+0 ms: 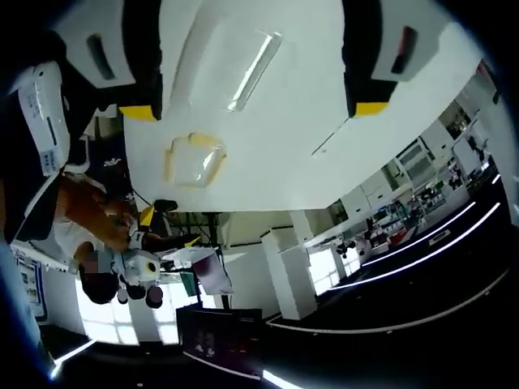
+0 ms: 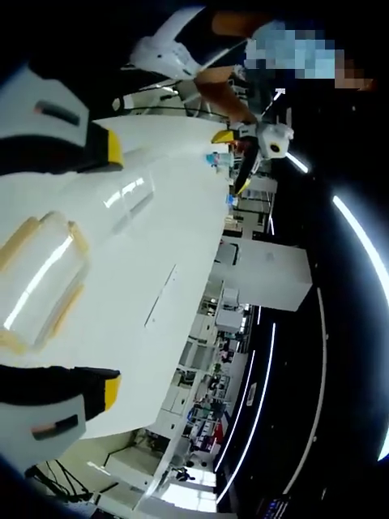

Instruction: Snap each plastic latch of the storage box into its locked position after aligning the lid with the box until every specified latch is closed and the lid sits flush.

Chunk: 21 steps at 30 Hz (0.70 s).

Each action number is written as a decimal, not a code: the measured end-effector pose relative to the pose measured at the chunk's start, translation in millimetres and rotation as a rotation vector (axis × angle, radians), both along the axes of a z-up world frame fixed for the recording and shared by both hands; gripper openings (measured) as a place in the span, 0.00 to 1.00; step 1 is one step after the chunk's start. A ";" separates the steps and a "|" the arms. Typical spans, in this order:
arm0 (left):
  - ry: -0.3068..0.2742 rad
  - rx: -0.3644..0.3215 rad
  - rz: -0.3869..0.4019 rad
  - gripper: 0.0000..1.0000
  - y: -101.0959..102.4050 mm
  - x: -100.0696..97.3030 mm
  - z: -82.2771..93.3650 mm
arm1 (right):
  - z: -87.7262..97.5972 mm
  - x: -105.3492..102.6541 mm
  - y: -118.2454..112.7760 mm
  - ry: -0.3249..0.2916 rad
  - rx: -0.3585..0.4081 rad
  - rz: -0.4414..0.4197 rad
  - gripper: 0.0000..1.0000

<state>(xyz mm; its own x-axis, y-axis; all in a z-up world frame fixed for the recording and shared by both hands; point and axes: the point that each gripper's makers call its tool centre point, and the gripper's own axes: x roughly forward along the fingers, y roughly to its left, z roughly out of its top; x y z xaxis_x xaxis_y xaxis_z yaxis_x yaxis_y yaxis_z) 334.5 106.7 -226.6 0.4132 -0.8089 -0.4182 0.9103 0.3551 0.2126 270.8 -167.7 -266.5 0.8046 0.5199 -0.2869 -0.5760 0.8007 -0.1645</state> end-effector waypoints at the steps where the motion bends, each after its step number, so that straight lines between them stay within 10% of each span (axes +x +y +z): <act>1: 0.001 0.004 -0.004 0.91 -1.8 0.0 0.4 | 0.6 0.6 -0.9 0.000 -0.003 0.001 0.99; 21: 0.009 0.068 -0.106 0.88 -56.1 0.7 11.1 | 5.8 11.2 -28.8 0.027 -0.074 -0.007 0.97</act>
